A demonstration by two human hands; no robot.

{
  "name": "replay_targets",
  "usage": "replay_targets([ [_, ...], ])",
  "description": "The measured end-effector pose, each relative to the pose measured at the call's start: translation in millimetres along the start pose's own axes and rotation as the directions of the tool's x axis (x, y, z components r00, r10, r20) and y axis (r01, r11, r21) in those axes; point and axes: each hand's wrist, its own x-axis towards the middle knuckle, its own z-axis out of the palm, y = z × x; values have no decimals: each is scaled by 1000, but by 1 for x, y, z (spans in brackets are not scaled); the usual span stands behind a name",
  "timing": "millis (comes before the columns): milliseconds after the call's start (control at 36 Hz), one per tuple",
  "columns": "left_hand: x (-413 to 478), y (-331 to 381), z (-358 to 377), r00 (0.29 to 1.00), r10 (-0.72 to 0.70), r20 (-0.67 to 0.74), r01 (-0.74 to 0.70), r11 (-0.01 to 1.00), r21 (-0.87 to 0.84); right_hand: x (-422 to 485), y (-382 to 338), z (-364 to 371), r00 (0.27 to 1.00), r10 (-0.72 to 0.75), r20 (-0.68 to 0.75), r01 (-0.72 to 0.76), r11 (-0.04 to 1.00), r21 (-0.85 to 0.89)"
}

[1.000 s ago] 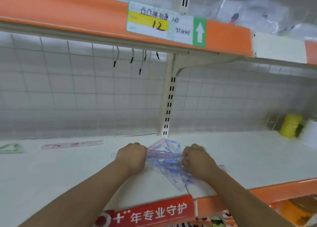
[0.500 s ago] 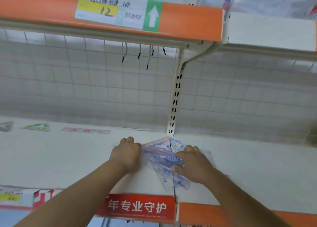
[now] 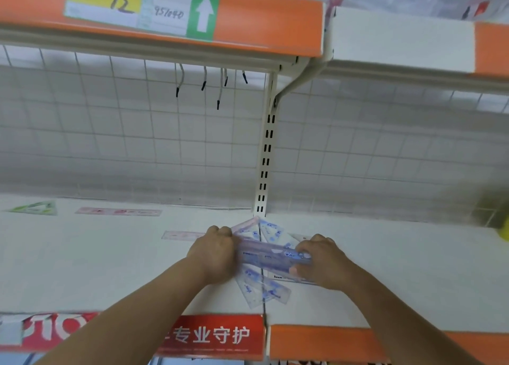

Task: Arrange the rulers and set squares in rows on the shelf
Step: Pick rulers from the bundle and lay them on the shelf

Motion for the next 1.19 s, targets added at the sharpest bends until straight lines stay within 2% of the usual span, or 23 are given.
replay_targets([
  [56,3,1,6,996,66,56,-64,997,-38,-2,0,0,1000,-15,2,15,1000,-14],
  [139,4,2,17,991,82,107,-78,996,-46,-4,-1,-1,999,-36,10,36,998,-55],
  [278,5,3,20,995,101,-1,-101,995,-29,-4,-4,-1,999,-53,-2,52,994,-100],
  [389,7,6,15,994,107,18,-106,992,-64,-3,-5,-3,999,-53,5,54,991,-119],
  [500,8,7,11,986,89,142,-74,991,-110,-3,-7,-3,998,-55,4,55,989,-137],
  [583,9,8,10,975,77,207,-67,996,-57,-3,-8,-3,999,-51,12,52,984,-173],
  [778,14,11,3,985,123,121,-140,979,151,-2,-10,-5,999,-40,33,45,982,-185],
  [1028,23,15,-10,980,17,199,-43,991,126,1,-9,-5,999,-32,34,39,974,-223],
  [1194,24,18,-16,981,-120,152,96,983,155,3,-10,-5,999,-41,32,48,972,-231],
])
